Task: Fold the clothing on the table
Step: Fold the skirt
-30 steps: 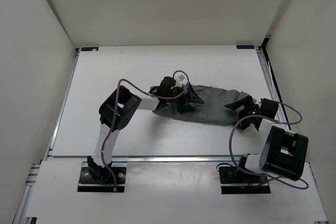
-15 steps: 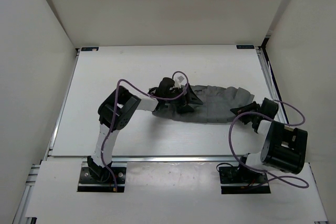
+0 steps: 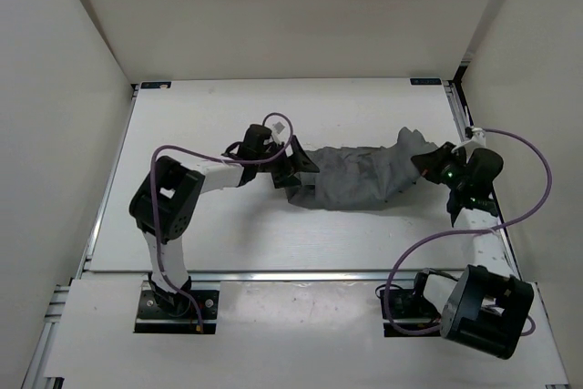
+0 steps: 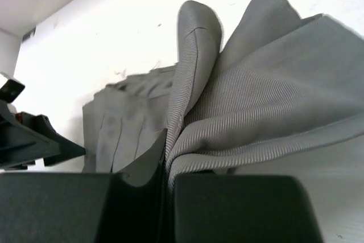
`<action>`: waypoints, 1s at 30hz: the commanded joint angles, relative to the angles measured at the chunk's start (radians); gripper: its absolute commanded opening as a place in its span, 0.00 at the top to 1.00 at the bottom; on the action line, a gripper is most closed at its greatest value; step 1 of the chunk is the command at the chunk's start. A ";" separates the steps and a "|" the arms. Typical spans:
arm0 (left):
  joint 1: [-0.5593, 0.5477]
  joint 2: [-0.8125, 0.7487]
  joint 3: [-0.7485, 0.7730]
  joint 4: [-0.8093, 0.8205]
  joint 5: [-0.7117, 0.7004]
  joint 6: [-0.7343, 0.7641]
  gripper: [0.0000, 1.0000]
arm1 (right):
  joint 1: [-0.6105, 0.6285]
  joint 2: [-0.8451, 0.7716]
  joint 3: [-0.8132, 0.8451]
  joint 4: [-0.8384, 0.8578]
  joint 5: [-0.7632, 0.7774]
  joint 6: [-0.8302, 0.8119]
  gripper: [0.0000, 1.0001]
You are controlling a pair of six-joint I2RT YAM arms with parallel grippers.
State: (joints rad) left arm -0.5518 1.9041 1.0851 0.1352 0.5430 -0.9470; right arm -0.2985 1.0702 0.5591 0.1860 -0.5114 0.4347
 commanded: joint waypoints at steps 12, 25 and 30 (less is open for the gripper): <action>-0.057 0.145 -0.077 0.148 -0.002 -0.059 0.01 | 0.370 0.060 0.266 -0.112 -0.140 -0.369 1.00; -0.008 0.145 -0.151 0.282 0.067 -0.113 0.01 | 0.729 0.171 0.229 -0.125 0.305 -0.680 1.00; 0.001 0.139 -0.154 0.287 0.080 -0.115 0.01 | 0.586 0.165 0.286 -0.134 0.410 -0.472 1.00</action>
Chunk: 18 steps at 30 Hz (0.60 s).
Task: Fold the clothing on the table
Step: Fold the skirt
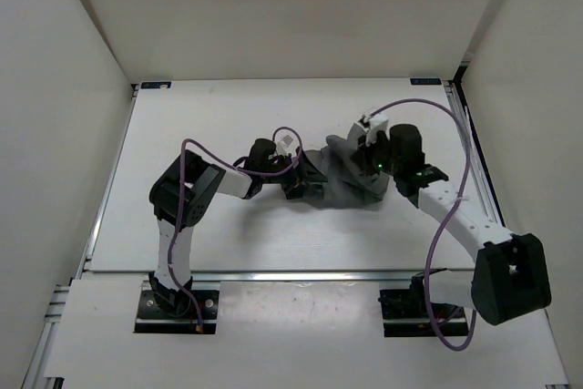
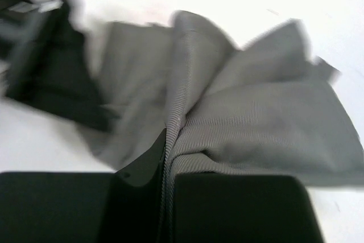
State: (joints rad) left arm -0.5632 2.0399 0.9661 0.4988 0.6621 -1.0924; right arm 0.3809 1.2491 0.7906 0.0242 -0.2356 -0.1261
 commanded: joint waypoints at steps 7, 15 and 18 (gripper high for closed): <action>0.011 -0.020 -0.021 -0.120 -0.044 0.049 0.02 | -0.579 -0.002 0.073 -0.217 0.131 0.584 1.00; 0.022 -0.101 -0.058 -0.183 -0.070 0.086 0.01 | -0.789 0.062 -0.097 -0.241 0.023 0.749 0.99; 0.025 -0.147 -0.063 -0.201 -0.082 0.086 0.02 | -0.786 0.059 -0.166 -0.201 0.009 0.787 1.00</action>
State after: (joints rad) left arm -0.5491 1.9583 0.9249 0.3908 0.6289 -1.0473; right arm -0.4065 1.3102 0.6689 -0.1837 -0.1726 0.5640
